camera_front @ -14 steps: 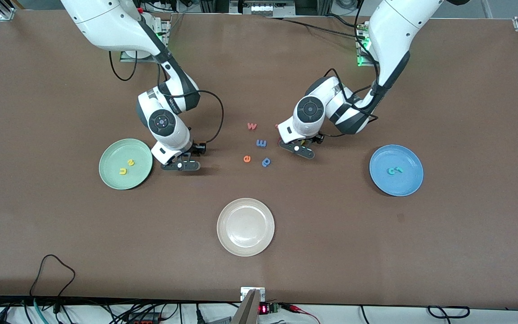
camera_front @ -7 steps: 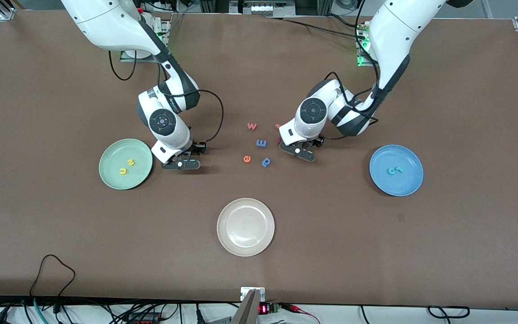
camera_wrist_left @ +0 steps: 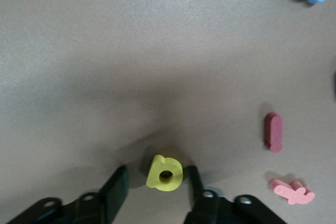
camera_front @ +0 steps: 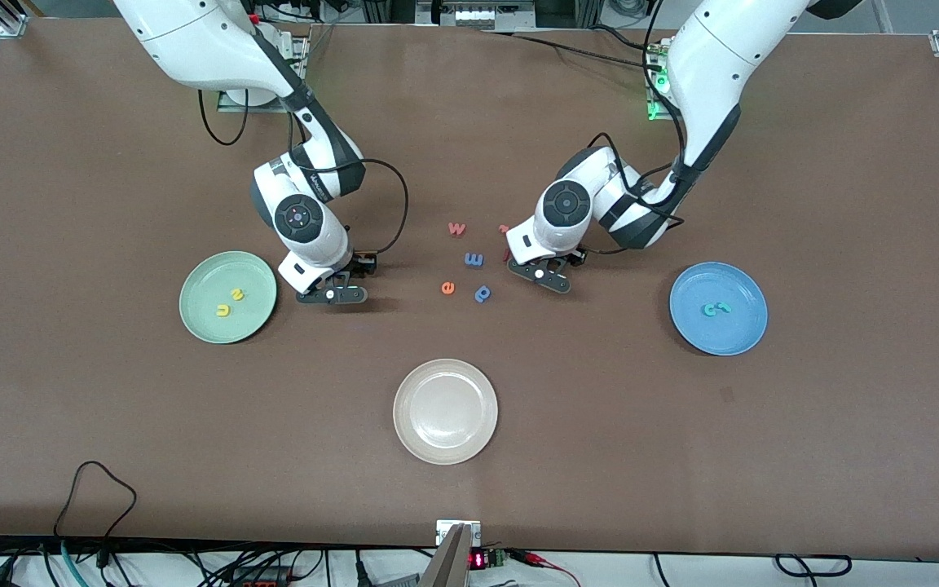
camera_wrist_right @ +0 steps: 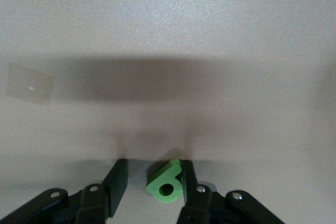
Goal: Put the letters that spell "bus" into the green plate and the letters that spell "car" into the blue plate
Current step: 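Close both grippers on the green 6 and the yellow d, then carry the 6 to the green plate and the d to the blue plate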
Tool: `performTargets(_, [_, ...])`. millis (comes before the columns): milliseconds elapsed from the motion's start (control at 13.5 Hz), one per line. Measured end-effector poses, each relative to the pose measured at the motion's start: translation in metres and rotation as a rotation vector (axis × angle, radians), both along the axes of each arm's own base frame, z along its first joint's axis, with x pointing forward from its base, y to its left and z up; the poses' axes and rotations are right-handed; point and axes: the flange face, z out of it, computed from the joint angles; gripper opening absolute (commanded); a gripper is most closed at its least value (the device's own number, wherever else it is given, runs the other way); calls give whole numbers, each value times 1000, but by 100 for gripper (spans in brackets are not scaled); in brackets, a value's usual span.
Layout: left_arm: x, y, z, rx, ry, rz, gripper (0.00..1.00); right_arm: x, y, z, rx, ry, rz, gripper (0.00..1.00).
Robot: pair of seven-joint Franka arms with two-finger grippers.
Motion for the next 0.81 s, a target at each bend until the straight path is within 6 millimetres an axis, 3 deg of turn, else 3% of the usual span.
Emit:
performTargets(148, [-1, -3, 4, -4, -5, -5, 14, -1, 1, 0, 1, 1, 1, 35])
performTargets(444, [7, 8, 3, 3, -4, 27, 5, -2, 1, 3, 2, 0, 1, 17])
performTargets(593, [28, 40, 9, 28, 5, 86, 5, -4, 0, 2, 1, 3, 1, 14])
performTargets(815, [72, 119, 43, 78, 7, 217, 6, -4, 0, 2, 1, 4, -1, 14])
